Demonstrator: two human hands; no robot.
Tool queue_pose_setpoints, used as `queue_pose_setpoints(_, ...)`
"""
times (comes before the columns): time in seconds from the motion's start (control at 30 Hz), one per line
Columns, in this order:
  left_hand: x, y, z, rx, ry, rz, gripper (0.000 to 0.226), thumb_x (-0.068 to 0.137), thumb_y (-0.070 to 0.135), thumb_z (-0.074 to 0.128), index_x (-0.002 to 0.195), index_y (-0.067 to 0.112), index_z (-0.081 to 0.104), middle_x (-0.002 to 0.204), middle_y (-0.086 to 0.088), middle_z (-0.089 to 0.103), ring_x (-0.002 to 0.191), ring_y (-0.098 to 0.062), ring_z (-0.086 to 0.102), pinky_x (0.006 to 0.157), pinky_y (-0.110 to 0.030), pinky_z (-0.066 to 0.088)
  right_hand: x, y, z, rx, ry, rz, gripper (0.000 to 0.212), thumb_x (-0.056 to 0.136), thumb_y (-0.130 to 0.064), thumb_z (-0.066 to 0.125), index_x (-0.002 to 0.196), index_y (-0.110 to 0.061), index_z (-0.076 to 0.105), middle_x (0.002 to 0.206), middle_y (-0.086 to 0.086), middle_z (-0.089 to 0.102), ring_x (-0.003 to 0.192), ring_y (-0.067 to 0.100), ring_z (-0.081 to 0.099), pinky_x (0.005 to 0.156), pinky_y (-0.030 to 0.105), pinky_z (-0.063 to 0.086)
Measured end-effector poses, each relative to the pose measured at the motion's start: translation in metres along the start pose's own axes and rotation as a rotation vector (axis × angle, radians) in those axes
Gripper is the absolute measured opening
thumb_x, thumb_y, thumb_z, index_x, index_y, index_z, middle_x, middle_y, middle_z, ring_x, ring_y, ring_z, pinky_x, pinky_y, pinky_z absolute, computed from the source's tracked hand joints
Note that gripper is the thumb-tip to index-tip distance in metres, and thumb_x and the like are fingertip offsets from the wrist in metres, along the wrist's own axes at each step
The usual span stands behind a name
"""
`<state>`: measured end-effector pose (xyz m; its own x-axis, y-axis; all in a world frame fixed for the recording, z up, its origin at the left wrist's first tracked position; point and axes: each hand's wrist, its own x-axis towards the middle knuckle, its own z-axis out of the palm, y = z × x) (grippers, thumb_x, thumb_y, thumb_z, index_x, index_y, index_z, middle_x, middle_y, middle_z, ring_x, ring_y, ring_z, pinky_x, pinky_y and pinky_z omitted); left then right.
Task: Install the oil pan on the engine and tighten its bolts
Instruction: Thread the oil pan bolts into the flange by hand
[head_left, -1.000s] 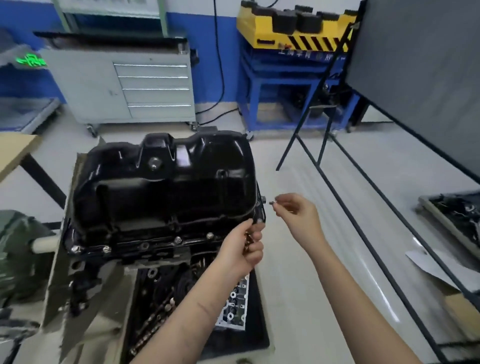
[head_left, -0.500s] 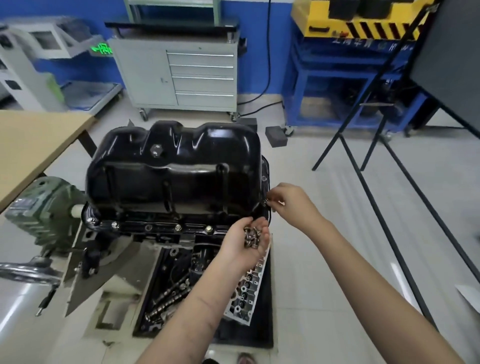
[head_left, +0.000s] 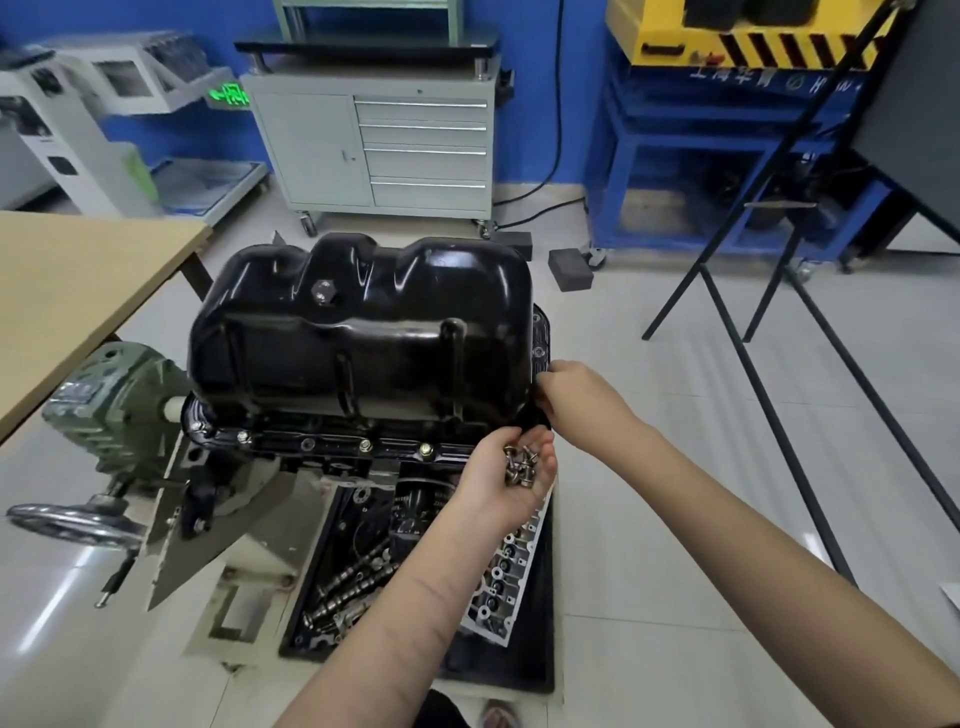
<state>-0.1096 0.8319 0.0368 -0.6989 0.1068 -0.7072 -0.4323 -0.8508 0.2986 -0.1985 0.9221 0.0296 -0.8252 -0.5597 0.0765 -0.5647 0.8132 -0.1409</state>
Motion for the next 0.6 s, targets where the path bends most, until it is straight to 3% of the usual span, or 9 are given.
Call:
queue_pose_setpoints(0.2, 0.0, 0.0, -0.001, -0.007, 0.0, 0.004, 0.036, 0.096, 0.016, 0.039, 0.071, -0.001, 0.058, 0.049, -0.008, 0.061, 0.034, -0.013, 0.055, 0.036, -0.016, 0.047, -0.005, -0.001, 0.006, -0.105, 0.064, -0.018, 0.014, 0.091, -0.007, 0.045, 0.099, -0.001, 0.055, 0.103, 0.015, 0.055, 0.1, 0.03, 0.051, 0.071, 0.033, 0.035)
queue_pose_setpoints(0.3, 0.0, -0.001, -0.002, -0.011, 0.009, 0.004, 0.037, 0.096, 0.016, 0.04, 0.07, -0.002, 0.059, 0.049, -0.007, 0.061, 0.034, -0.013, 0.055, 0.035, -0.016, 0.046, -0.006, 0.001, 0.008, -0.102, 0.071, -0.05, 0.014, 0.092, -0.007, 0.044, 0.098, -0.001, 0.055, 0.101, 0.016, 0.055, 0.097, 0.03, 0.051, 0.068, 0.031, 0.03)
queue_pose_setpoints(0.4, 0.0, -0.002, -0.004, -0.014, 0.015, 0.007, 0.043, 0.096, 0.015, 0.041, 0.063, -0.003, 0.061, 0.05, -0.008, 0.06, 0.034, -0.014, 0.054, 0.035, -0.017, 0.046, -0.003, 0.004, 0.006, -0.059, 0.044, -0.089, 0.012, 0.09, -0.004, 0.045, 0.095, 0.0, 0.055, 0.098, 0.017, 0.055, 0.094, 0.031, 0.051, 0.068, 0.031, 0.034)
queue_pose_setpoints(0.6, -0.002, 0.001, -0.004, -0.007, 0.013, -0.001, 0.037, 0.096, 0.016, 0.04, 0.069, -0.002, 0.059, 0.049, -0.007, 0.06, 0.034, -0.013, 0.054, 0.035, -0.016, 0.046, -0.001, 0.015, -0.001, -0.005, -0.028, -0.182, 0.016, 0.093, -0.007, 0.044, 0.095, 0.001, 0.059, 0.097, 0.017, 0.055, 0.095, 0.031, 0.05, 0.076, 0.035, 0.038)
